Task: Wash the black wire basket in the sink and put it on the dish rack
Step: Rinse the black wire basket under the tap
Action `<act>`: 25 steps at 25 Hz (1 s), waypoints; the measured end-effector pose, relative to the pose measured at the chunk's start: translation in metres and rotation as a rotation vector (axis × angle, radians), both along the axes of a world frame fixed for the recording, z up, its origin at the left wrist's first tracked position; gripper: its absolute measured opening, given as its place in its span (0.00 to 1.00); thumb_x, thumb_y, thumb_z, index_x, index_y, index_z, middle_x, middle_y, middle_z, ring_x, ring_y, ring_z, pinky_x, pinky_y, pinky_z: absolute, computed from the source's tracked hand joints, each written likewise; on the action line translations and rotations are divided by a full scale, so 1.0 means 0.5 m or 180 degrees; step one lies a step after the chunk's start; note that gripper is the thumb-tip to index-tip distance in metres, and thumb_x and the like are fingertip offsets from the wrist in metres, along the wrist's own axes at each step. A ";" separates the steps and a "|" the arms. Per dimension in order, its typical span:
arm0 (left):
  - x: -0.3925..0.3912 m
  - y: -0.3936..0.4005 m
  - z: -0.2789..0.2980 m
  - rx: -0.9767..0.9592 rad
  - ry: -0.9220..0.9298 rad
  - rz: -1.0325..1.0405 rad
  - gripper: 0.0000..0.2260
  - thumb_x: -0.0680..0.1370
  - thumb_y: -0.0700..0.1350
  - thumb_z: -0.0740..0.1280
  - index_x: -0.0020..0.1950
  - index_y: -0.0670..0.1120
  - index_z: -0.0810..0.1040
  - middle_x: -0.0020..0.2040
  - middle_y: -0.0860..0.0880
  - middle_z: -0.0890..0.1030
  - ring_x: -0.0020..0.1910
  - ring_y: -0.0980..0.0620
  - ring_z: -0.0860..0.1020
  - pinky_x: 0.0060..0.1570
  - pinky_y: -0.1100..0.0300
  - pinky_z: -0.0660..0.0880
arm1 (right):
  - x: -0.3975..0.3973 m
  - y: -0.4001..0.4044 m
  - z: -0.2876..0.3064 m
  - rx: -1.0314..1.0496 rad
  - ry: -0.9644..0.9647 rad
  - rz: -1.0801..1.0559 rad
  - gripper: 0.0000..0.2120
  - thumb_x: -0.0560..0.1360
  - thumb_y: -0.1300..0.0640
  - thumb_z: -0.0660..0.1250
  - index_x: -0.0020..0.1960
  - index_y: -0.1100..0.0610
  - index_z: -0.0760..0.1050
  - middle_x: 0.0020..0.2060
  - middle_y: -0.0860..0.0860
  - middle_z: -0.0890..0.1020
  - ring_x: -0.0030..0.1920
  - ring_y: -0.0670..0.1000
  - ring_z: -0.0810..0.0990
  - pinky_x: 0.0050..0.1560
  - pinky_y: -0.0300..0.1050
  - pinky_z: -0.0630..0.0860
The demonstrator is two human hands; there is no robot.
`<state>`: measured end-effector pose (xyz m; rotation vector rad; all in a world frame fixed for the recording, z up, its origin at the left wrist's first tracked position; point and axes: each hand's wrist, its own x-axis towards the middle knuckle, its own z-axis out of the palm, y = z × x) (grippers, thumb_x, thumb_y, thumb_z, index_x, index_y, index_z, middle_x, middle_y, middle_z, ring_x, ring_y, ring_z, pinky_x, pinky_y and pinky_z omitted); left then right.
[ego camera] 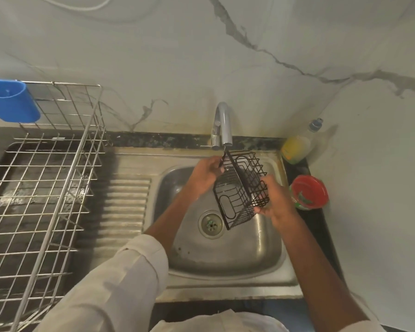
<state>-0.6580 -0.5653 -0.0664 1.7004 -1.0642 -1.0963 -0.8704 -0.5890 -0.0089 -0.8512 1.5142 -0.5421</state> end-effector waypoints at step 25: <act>-0.057 0.241 0.007 -0.0392 -0.0721 0.1662 0.38 0.75 0.30 0.65 0.83 0.52 0.61 0.81 0.51 0.66 0.73 0.53 0.72 0.67 0.48 0.75 | 0.161 0.055 -0.015 -0.0364 -0.0660 0.0585 0.18 0.77 0.45 0.73 0.63 0.52 0.78 0.60 0.53 0.84 0.57 0.58 0.84 0.47 0.50 0.82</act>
